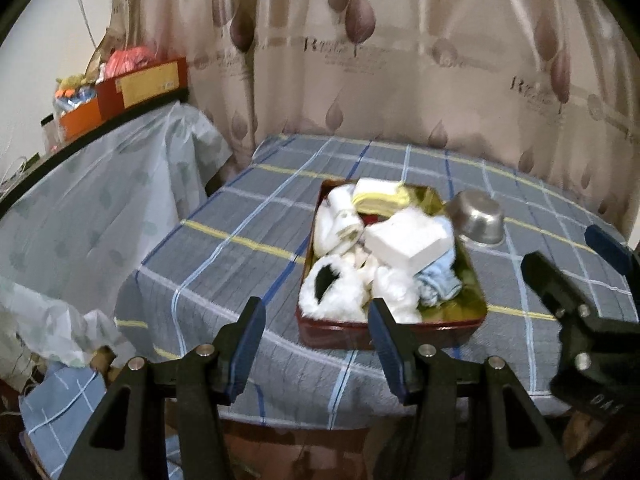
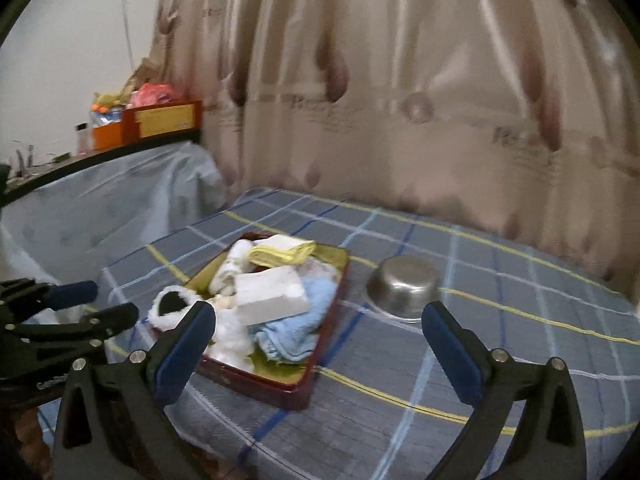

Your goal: Organize soft objects

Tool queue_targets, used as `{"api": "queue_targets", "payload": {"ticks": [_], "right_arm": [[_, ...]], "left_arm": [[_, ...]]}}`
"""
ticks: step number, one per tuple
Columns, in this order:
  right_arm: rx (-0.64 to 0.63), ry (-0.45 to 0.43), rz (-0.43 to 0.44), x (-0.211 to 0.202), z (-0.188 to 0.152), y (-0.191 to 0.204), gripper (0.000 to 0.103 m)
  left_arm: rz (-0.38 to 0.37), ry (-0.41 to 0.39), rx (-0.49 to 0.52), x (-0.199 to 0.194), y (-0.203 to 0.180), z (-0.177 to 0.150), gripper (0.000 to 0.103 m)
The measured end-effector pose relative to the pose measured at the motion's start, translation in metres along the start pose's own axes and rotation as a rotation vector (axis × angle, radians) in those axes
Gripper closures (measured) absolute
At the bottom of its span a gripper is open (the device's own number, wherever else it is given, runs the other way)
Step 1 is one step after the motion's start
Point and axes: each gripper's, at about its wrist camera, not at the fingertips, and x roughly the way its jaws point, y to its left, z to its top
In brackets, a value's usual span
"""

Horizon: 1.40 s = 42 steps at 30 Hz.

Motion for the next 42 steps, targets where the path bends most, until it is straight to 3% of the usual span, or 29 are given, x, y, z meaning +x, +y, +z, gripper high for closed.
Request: {"api": "queue_targets", "payload": {"ticks": [3, 7, 10, 12, 16, 24, 28, 42], "right_arm": [[0.004, -0.038, -0.01, -0.013, 0.004, 0.001, 0.0], [0.018, -0.108, -0.091, -0.029, 0.012, -0.001, 0.0], [0.022, -0.176, -0.034, -0.036, 0.006, -0.004, 0.0], [0.01, -0.161, -0.01, -0.034, 0.003, -0.002, 0.0], [-0.045, -0.117, -0.049, -0.03, 0.001, 0.007, 0.0], [-0.026, -0.106, -0.095, -0.033, -0.001, 0.004, 0.0], [-0.026, -0.094, -0.114, -0.033, -0.003, 0.004, 0.0], [-0.035, -0.08, -0.101, -0.036, -0.004, 0.008, 0.0]], "left_arm": [[0.004, -0.066, 0.026, -0.01, -0.005, 0.001, 0.048], [-0.026, -0.133, 0.03, -0.019, -0.007, 0.002, 0.048], [-0.041, -0.181, 0.013, -0.021, -0.003, 0.002, 0.048], [-0.057, -0.199, 0.005, -0.02, -0.003, 0.0, 0.048], [-0.016, -0.188, 0.028, -0.016, -0.007, -0.001, 0.048], [0.002, -0.188, 0.057, -0.019, -0.014, -0.004, 0.048], [-0.034, -0.179, 0.039, -0.019, -0.011, -0.004, 0.048], [-0.016, -0.19, 0.066, -0.026, -0.015, -0.006, 0.048]]}}
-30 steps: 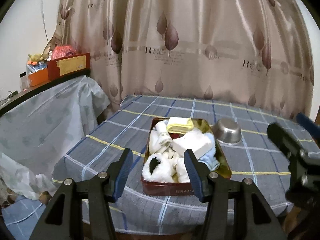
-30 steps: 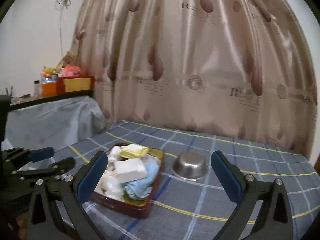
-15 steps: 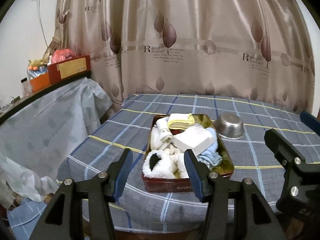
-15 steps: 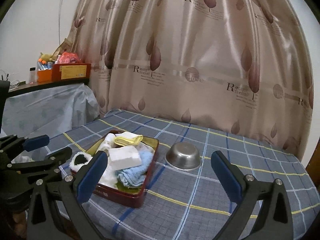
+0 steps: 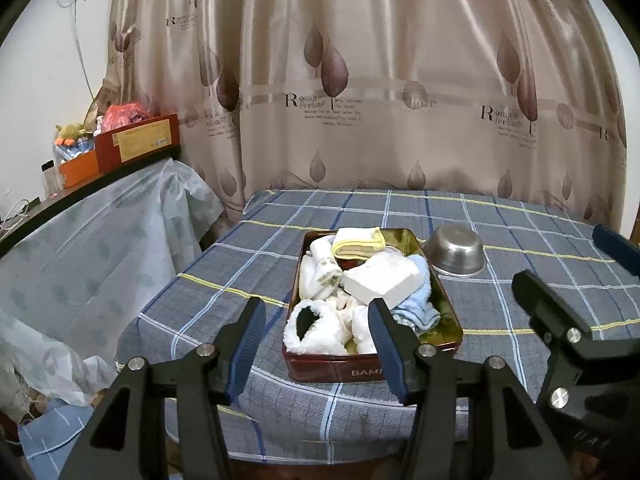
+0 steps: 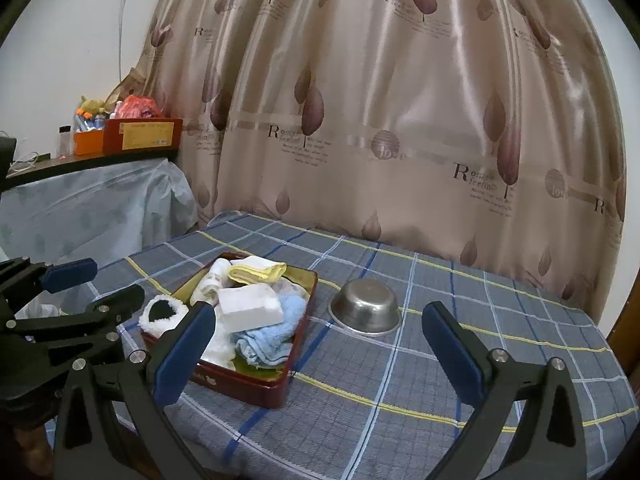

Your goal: Organize soft objects

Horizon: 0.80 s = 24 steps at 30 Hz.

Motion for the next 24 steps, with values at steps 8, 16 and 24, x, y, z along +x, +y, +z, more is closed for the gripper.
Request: {"api": "queue_targets", "payload": {"ticks": [8, 16, 24], "right_arm": [[-0.007, 0.005, 0.008, 0.0, -0.001, 0.001, 0.0], [-0.006, 0.004, 0.013, -0.001, 0.0, 0.001, 0.0], [-0.014, 0.007, 0.019, -0.002, 0.001, 0.004, 0.0]], "left_arm": [[-0.006, 0.012, -0.005, -0.002, 0.002, 0.001, 0.048], [-0.013, 0.058, -0.048, 0.003, 0.01, 0.001, 0.048], [-0.012, 0.082, -0.063, 0.007, 0.013, 0.0, 0.048]]}}
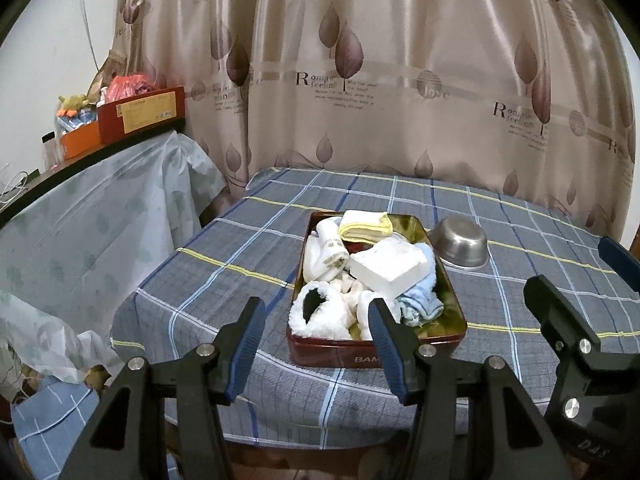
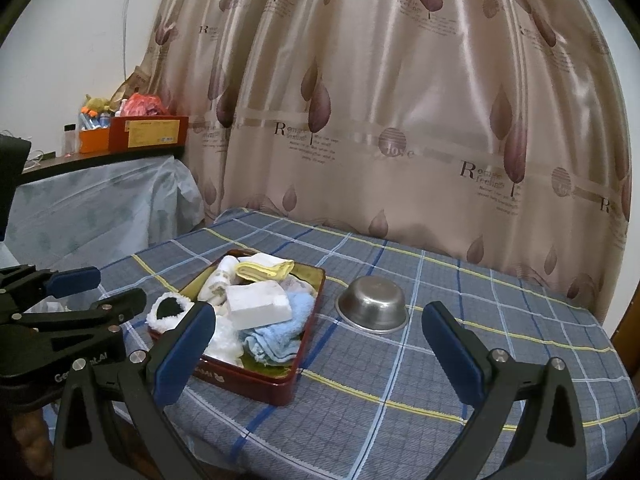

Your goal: Organize soft objects

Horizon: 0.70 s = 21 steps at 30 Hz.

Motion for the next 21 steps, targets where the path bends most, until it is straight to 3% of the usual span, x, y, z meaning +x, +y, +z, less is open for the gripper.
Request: {"api": "queue_targets", "payload": {"ticks": [21], "right_arm": [[-0.01, 0.017, 0.005, 0.0024, -0.0035, 0.003, 0.0]], "left_arm": [[0.019, 0.018, -0.024, 0.0049, 0.0054, 0.0003, 0.048]]}}
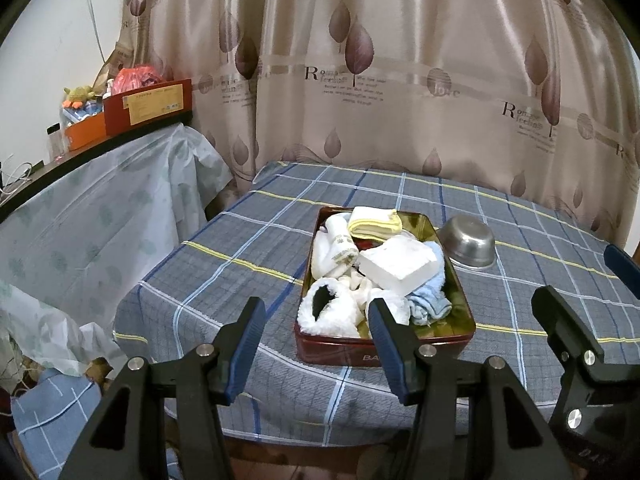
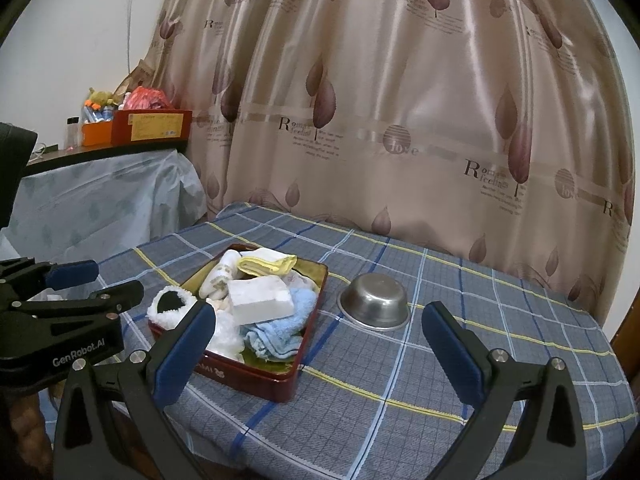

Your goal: Organize soft objects

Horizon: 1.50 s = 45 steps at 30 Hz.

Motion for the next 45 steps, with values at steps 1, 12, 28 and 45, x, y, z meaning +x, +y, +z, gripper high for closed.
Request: {"api": "queue_targets", "payload": {"ticks": [1, 12, 28, 45], "right_arm": [[0.0, 0.0, 0.001, 0.0, 0.0, 0.0, 0.0], [-0.007, 0.008, 0.009, 0.001, -0.002, 0.0, 0.0], [-0.012, 0.01, 0.014, 0.001, -0.005, 0.0, 0.0], [-0.018, 0.01, 0.015, 0.001, -0.006, 0.0, 0.0]], "left_arm": [[-0.001, 0.002, -0.003, 0.0, 0.001, 0.0, 0.048], [-0.007, 0.024, -0.043, 0.002, 0.008, -0.001, 0.048], [0.001, 0.024, -0.054, 0.002, 0.011, 0.0, 0.048], [0.02, 0.009, -0.051, -0.001, 0.015, 0.001, 0.048]]}}
